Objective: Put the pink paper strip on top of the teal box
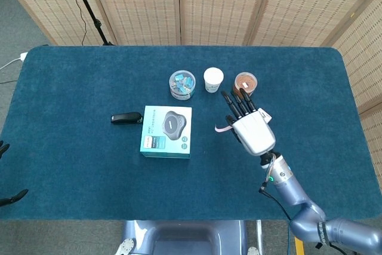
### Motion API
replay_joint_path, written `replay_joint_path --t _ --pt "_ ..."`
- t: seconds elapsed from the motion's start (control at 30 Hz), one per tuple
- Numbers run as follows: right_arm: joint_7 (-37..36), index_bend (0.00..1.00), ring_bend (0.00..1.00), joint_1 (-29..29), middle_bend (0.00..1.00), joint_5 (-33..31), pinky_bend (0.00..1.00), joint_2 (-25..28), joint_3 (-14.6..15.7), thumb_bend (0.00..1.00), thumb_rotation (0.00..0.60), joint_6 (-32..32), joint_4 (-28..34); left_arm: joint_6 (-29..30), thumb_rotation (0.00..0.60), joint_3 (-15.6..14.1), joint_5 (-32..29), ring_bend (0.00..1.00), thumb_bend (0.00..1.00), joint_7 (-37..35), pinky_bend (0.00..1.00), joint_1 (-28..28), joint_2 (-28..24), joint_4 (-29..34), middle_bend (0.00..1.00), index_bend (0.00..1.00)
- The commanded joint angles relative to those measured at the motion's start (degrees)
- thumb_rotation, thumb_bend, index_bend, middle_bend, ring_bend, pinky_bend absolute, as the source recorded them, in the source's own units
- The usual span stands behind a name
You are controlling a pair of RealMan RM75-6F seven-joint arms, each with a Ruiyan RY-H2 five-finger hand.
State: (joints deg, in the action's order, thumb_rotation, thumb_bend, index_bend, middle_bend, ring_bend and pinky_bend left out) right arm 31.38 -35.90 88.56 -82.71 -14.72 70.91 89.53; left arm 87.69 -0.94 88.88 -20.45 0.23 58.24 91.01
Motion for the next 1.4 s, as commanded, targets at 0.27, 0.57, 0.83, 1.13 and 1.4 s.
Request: replay_joint_path --t 0.27,0.57,0.83,1.13,1.4 --pt "12.9 0.61 0.0 -8.7 0.0 -2.0 0.0 -14.2 -2.8 0.65 0.6 -2.5 -8.5 -1.4 0.6 -0.1 -0.2 0.0 0.0 -1.7 0.0 -0.6 -0.7 -0.4 0.0 0.0" --pt "17.9 0.61 0.0 -11.0 0.0 -0.9 0.0 -18.4 -1.4 0.65 0.6 -2.3 -14.0 -1.0 0.6 -0.2 0.0 0.0 0.0 -4.1 0.0 -0.4 -1.3 -1.0 0.0 0.0" --pt "20.7 0.61 0.0 -12.2 0.0 1.4 0.0 -21.4 0.3 0.67 0.6 -1.1 -16.7 -1.1 0.6 -0.3 -0.1 0.0 0.0 -5.3 0.0 -0.5 -1.6 -1.4 0.0 0.0" --pt "24.0 0.61 0.0 -14.2 0.0 4.3 0.0 -28.1 1.9 0.7 0.6 0.7 -24.0 -1.2 0.6 -0.3 -0.3 0.0 0.0 -5.2 0.0 -0.4 -1.6 -1.1 0.0 0.0" --pt "25.2 0.58 0.0 -15.2 0.0 4.4 0.0 -30.4 2.0 0.7 0.6 0.1 -27.0 -1.2 0.6 -0.3 -0.3 0.0 0.0 -6.0 0.0 -0.3 -1.9 -1.2 0.0 0.0"
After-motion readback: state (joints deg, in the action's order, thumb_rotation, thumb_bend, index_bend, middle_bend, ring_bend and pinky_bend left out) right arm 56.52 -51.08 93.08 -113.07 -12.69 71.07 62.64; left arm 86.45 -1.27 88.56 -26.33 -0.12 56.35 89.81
